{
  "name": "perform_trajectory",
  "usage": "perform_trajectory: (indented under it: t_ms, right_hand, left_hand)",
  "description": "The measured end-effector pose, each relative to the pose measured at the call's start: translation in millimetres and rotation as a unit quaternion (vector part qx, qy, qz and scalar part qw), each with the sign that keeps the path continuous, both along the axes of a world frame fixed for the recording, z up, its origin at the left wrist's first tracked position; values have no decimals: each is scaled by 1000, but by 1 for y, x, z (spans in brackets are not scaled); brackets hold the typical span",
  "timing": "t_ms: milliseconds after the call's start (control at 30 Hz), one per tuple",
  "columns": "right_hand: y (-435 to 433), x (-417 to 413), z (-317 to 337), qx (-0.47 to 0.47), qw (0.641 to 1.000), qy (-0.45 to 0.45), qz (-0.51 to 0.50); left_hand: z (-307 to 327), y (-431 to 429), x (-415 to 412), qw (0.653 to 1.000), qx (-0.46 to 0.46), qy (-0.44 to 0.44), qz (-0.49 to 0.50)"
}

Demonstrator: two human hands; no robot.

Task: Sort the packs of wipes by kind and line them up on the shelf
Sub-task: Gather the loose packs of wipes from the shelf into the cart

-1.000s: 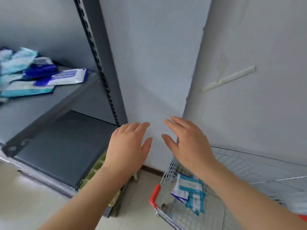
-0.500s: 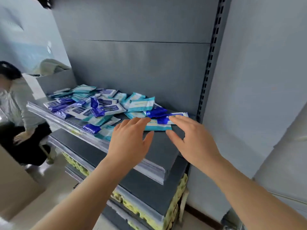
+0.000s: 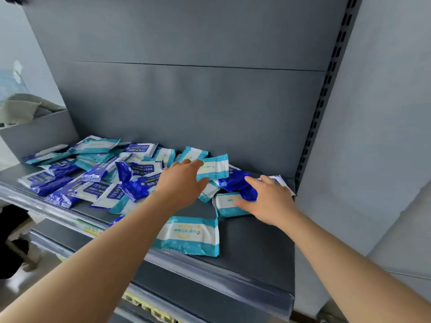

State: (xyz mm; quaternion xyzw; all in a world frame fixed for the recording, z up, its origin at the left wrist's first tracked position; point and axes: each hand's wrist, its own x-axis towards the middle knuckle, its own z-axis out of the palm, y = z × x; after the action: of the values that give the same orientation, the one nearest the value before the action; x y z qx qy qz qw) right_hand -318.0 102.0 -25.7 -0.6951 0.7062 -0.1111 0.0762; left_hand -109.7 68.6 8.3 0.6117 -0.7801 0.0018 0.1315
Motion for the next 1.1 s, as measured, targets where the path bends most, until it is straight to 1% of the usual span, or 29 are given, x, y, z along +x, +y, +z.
perform_trajectory:
  t_ms: [100,267,367,433,467,533,633,733,833,900,967,1033,1100]
  right_hand:
    - [-18,6,-5,30,999,-21,-6]
    - [-29,22,4,-5,998,-57,2]
    - [-33,26,10,-16,997,-56,-42]
    - [-35,24,9,7,994,-27,-102]
    - [-35,24,8,30,991,-34,-128]
    - [-32,26,3,56,982,-92,-157]
    - [-32,32,-1,14,967,-169,-192]
    - [-33,37,1,-14,950,-212,-228]
    - [-34,39,3,-37,931,-268,-243]
    - [-37,37,3,-60,916,-297,-262]
    - [-40,33,4,-66,910,-297,-281]
    - [-42,31,5,-44,910,-295,-289]
    - [-45,31,6,-18,908,-300,-291]
  left_hand:
    - [-11,-41,5,999,43,-14,-3]
    - [-29,-98,20,988,149,-21,37]
    - [-32,-120,27,979,201,-11,37]
    - [-33,-131,28,980,197,-10,26]
    - [-34,-134,27,982,186,-2,22]
    - [-35,-137,24,986,160,39,15]
    - [-32,-137,19,981,147,126,-13]
    - [-26,-138,13,969,169,155,-89]
    - [-25,-137,4,945,208,198,-159]
    - [-22,-136,0,935,218,226,-166]
    - [-15,-138,0,938,203,231,-163]
    - [-5,-142,7,938,192,245,-155]
    - [3,-146,18,926,213,272,-153]
